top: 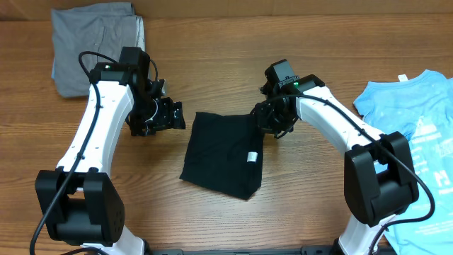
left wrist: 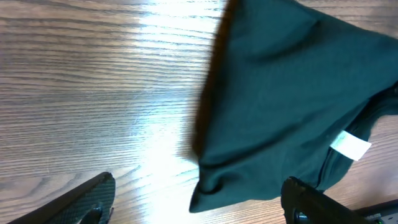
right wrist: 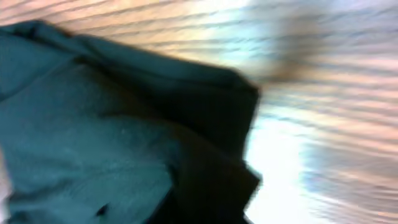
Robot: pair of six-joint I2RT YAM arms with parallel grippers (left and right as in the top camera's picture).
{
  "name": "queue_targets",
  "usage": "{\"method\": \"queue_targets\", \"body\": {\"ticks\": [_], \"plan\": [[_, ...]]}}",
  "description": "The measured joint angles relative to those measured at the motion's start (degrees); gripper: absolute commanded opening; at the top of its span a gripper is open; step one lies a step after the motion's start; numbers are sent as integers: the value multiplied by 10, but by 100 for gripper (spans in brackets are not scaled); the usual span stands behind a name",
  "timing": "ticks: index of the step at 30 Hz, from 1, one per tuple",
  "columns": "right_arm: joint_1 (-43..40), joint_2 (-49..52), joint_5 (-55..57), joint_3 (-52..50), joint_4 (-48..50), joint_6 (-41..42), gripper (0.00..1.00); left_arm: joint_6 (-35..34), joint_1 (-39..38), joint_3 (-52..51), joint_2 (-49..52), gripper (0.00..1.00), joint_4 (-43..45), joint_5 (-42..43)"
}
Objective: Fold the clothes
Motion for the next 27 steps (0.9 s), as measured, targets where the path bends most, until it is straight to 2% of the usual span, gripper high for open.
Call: {"method": "queue_targets", "body": {"ticks": [6,11,14,17,18,22,27], "plan": [[-4,0,106,0,-11,10,37,0,0,0,0,90,0,0],[-28,1,177,0,-44,24,36,0,0,0,0,91,0,0],[-52,2,199,2,-81,35,25,0,0,0,0,91,0,0],[-74,7,208,20,-156,50,5,0,0,0,0,93,0,0],[-81,8,206,34,-183,57,4,0,0,0,0,93,0,0],[-88,5,160,89,-232,62,5,0,0,0,0,94,3,0],[-66,-9,10,104,-228,4,22,0,0,0,0,95,12,0]]}}
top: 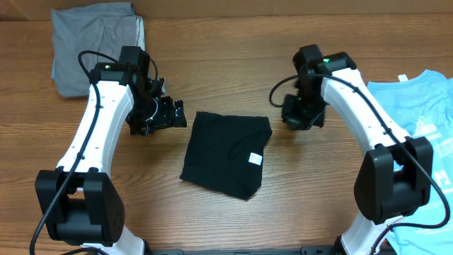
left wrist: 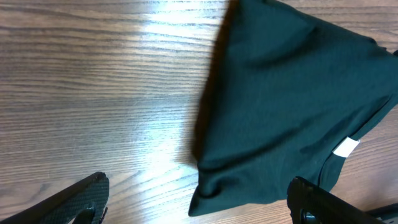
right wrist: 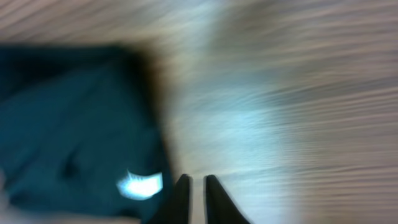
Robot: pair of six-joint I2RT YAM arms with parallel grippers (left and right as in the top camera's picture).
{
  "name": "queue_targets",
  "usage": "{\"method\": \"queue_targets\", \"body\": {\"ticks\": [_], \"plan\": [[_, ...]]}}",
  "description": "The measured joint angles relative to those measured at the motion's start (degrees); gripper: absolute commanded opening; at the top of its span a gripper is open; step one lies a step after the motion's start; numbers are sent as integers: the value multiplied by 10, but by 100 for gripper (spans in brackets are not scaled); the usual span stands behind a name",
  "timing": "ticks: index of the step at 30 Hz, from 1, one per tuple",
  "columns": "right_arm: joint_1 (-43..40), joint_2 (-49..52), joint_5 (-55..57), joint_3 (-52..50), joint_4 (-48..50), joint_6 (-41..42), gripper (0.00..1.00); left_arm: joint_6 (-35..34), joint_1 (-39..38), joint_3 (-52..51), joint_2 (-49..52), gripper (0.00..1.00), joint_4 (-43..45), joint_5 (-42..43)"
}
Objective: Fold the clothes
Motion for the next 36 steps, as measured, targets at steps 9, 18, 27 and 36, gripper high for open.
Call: {"method": "queue_targets", "body": {"ticks": [9,18,27,36], "plan": [[97,0,-98,-104,127,-16,33,0,0,0,0,97,3,0],[97,0,-73,-207,184,31,27,0,0,0,0,97,3,0],[55,0,48,-211,170,90,4,0,0,0,0,100,4,0],[-15,0,110,-157,58,128,4,3,0,-8,0,98,56,7]]}}
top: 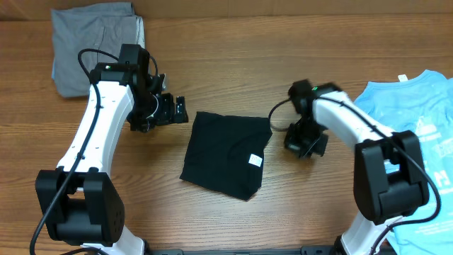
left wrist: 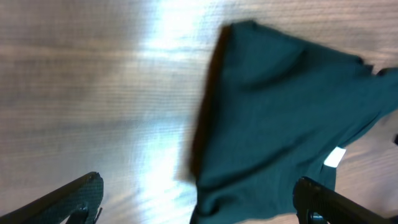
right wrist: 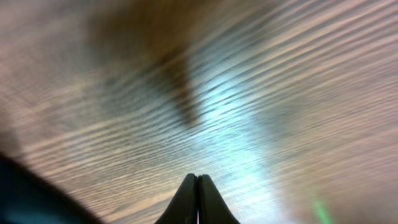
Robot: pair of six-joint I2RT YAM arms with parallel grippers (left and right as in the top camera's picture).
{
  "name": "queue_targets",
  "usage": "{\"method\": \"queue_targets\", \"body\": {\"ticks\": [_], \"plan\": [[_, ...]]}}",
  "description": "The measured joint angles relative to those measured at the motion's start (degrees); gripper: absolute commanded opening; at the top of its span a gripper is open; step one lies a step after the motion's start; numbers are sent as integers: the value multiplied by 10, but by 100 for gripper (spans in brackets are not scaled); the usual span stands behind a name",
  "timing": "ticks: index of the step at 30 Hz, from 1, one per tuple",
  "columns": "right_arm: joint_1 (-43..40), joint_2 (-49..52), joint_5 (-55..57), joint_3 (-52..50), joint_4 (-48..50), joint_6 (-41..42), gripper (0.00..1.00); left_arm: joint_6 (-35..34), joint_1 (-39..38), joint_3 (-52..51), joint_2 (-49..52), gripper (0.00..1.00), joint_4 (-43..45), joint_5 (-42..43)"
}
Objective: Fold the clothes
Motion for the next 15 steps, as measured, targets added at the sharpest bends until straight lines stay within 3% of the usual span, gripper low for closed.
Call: {"method": "queue_targets", "body": {"ticks": [5,6,9,13,15], "plan": [[-14,-2,-42,61,-12,-32,5,9,0,-51,0,93,69,43],[-13,-3,-55,68,-8,-38,9,12,0,-65,0,94,84,57],[-13,-5,-77,74,8,-49,36,33,-1,-100,11,99,112,104],[-13,-5,-91,74,21,-59,90,60,-3,-134,39,100,122,151],[-13,-5,-93,74,26,-61,100,71,-4,-144,53,100,130,164]]}}
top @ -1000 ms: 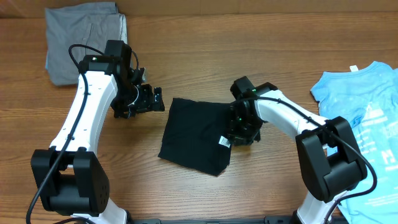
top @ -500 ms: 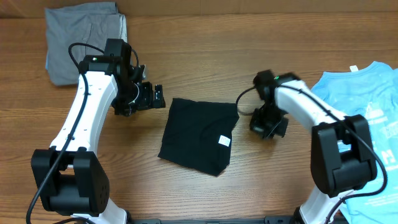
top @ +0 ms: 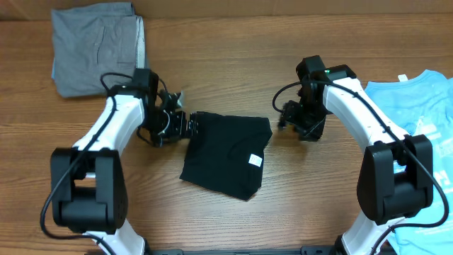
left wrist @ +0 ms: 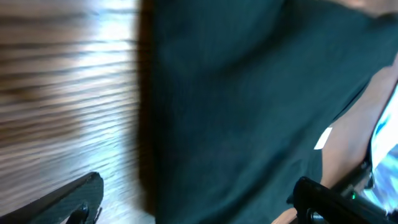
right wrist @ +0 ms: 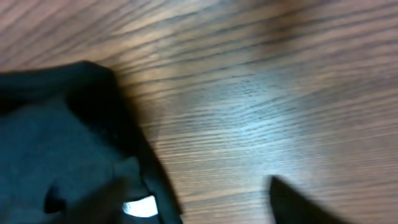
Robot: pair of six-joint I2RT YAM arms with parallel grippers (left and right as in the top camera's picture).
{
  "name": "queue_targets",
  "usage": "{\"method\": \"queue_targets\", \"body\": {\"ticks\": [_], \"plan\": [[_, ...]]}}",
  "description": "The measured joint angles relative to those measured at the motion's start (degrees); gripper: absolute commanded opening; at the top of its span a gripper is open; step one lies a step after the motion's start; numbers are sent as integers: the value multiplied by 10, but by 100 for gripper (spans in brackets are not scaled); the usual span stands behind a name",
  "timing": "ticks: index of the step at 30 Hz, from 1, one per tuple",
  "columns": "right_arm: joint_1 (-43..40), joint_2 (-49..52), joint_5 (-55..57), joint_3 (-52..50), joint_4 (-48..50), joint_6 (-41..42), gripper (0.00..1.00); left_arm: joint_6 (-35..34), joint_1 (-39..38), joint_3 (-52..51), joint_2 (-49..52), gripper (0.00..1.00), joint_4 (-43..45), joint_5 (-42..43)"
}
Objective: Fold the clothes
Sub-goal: 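Grasp the folded black bundle's left edge with the left gripper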
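Note:
A black garment point(top: 225, 152), folded to a rough rectangle, lies mid-table with a white label point(top: 254, 159) showing. My left gripper point(top: 185, 127) is at its top left corner. In the left wrist view the gripper point(left wrist: 199, 202) is open wide, and the dark cloth point(left wrist: 249, 106) fills the space between its fingers point(left wrist: 74, 199). My right gripper point(top: 289, 124) is just right of the garment's top right corner. It is open over bare wood point(right wrist: 196, 202), with the cloth's edge and label point(right wrist: 138, 206) to its left.
A folded grey garment point(top: 95, 46) lies at the back left corner. A light blue printed T-shirt point(top: 417, 134) is spread at the right edge. Bare wooden table point(top: 226, 64) surrounds the black garment.
My left gripper has moved down and right, from left of the garment to its top left corner. My right gripper has moved up from the lower right and has opened.
My right gripper was at the garment's top right corner. It then stood off the cloth to the right, shut, and later lower down, still shut. My left gripper stayed open left of the garment. Now both grippers are open at the garment's top corners.

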Motion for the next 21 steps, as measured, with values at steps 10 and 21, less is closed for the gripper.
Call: {"method": "queue_targets", "body": {"ticks": [10,21], "plan": [[-30,0,0,0,13,-5,100,27,-13,-5,57,100,20,59],[-155,0,2,0,11,-5,100,5,-89,-1,88,81,84,143]]}}
